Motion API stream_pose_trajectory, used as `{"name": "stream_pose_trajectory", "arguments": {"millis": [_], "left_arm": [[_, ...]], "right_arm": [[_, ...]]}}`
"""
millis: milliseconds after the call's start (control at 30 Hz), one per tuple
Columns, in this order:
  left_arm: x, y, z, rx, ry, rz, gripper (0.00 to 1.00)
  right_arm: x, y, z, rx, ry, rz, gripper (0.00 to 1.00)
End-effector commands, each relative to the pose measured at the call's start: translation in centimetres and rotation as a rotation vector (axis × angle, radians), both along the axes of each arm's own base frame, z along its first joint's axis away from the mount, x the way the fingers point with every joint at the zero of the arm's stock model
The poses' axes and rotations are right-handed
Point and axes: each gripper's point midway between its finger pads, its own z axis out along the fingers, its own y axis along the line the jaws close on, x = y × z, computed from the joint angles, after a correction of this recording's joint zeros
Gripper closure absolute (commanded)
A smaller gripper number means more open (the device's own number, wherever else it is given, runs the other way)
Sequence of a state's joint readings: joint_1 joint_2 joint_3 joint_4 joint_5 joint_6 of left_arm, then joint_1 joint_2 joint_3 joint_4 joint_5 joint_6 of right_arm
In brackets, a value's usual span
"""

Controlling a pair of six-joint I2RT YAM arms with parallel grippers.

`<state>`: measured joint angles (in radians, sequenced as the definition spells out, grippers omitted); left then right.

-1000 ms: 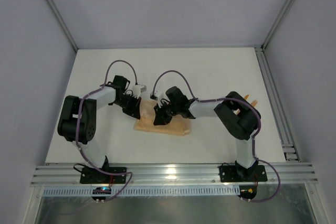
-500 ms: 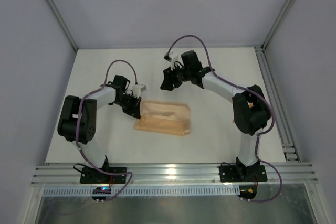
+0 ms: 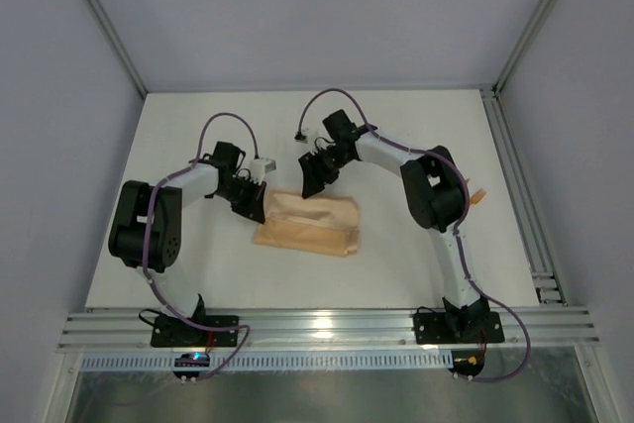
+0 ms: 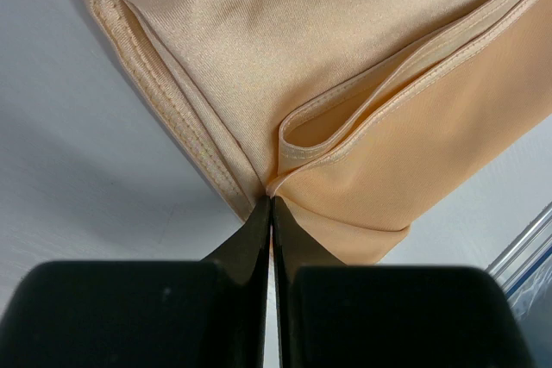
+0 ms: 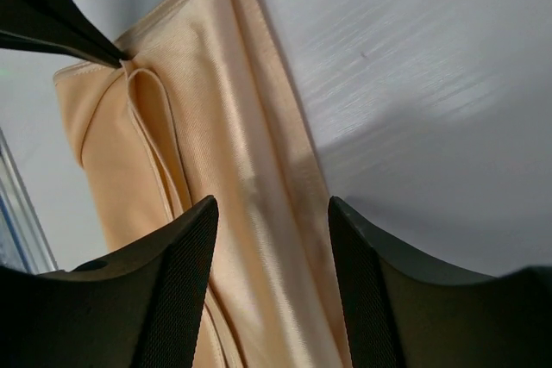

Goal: Fold the napkin into a case and place the utensils inside
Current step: Pick up the 2/3-rectangle-folded napkin at the center of the board.

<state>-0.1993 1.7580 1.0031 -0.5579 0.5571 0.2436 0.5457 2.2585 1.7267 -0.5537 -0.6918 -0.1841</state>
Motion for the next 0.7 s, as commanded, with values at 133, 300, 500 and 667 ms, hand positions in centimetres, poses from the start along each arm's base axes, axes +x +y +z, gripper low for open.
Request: {"name": "stream_pose_trajectory", "arguments": {"millis": [133, 300, 500, 667], "left_arm": [[0.7, 0.5, -0.4, 0.035, -0.038, -0.003, 1.00], [0.7, 0.5, -0.4, 0.038, -0.040, -0.002, 1.00], [0.8, 0.6, -0.6, 0.038, -0.034, 0.002, 1.00], [0.9, 0.6, -0.9, 0.043, -0.026, 0.010, 1.00]], "right_arm": [[-3.0, 0.6, -0.6, 0.055, 0.156, 0.085, 0.45], [-3.2, 0.7, -1.7, 0.056, 0.203, 0.068, 0.62], [-1.7, 1.2, -0.3, 0.072, 0.124, 0.009, 0.76], [-0.7, 0.8, 1.5, 0.003, -0.058, -0.045, 0.87]]}}
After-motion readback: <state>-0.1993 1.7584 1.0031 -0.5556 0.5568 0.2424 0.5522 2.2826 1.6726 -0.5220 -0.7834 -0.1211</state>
